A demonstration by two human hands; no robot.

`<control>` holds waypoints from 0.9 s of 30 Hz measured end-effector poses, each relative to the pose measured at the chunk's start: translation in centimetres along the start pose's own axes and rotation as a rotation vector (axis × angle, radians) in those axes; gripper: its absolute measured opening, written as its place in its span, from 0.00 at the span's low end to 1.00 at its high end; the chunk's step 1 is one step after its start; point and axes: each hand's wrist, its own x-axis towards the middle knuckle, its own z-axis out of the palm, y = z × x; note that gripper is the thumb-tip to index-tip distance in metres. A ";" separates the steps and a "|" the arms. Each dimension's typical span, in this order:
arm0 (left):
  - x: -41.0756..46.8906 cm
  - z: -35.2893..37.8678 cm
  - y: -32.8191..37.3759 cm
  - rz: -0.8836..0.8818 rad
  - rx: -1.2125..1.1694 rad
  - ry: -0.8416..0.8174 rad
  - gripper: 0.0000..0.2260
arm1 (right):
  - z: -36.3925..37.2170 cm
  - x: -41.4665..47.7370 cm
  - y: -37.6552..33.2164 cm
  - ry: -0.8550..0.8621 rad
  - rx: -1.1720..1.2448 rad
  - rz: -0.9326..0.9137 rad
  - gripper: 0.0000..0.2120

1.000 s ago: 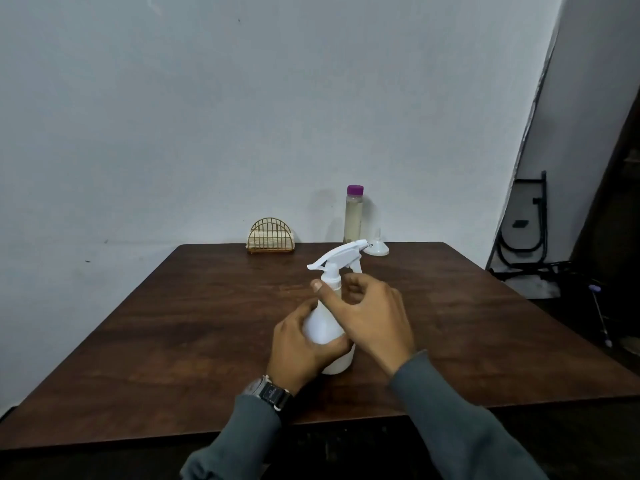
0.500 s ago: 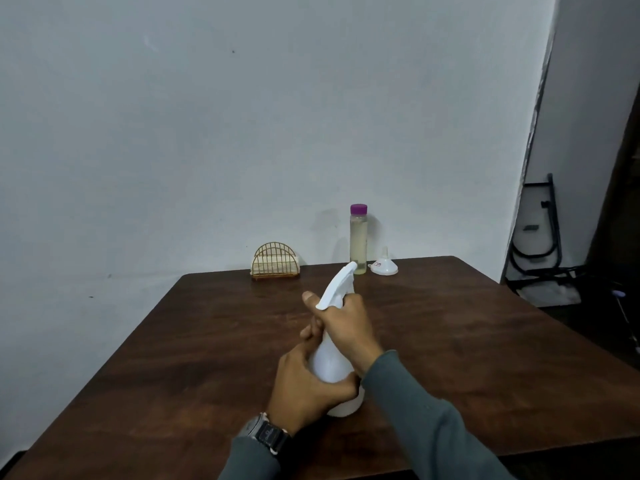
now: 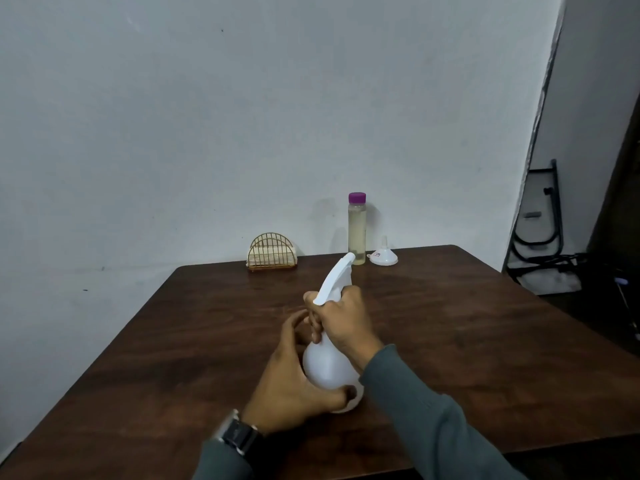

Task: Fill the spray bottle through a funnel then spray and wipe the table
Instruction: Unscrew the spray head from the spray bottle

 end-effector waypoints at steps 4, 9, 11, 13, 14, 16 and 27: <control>0.2 -0.7 0.1 -0.029 -0.062 -0.109 0.48 | -0.2 -0.5 -0.5 -0.036 -0.005 0.024 0.18; 0.5 0.2 0.0 -0.003 -0.052 -0.006 0.49 | -1.6 -2.1 -1.3 -0.125 -0.169 0.021 0.12; 0.8 0.0 -0.3 -0.008 -0.051 0.006 0.50 | -2.4 -3.0 -0.8 -0.102 -0.198 0.016 0.10; 0.9 -0.1 -0.3 -0.031 -0.042 0.010 0.50 | -2.8 -3.6 -0.5 0.001 -0.137 -0.026 0.10; 0.8 0.0 -0.2 -0.039 -0.041 0.015 0.50 | -2.9 -3.8 -0.3 0.063 -0.097 -0.045 0.11; 0.7 0.1 -0.4 -0.045 -0.040 0.039 0.49 | -2.9 -3.9 0.0 0.149 -0.064 -0.086 0.13; 0.7 -0.1 -0.2 -0.040 0.005 0.021 0.50 | -2.7 -4.1 -0.1 0.074 -0.175 -0.132 0.10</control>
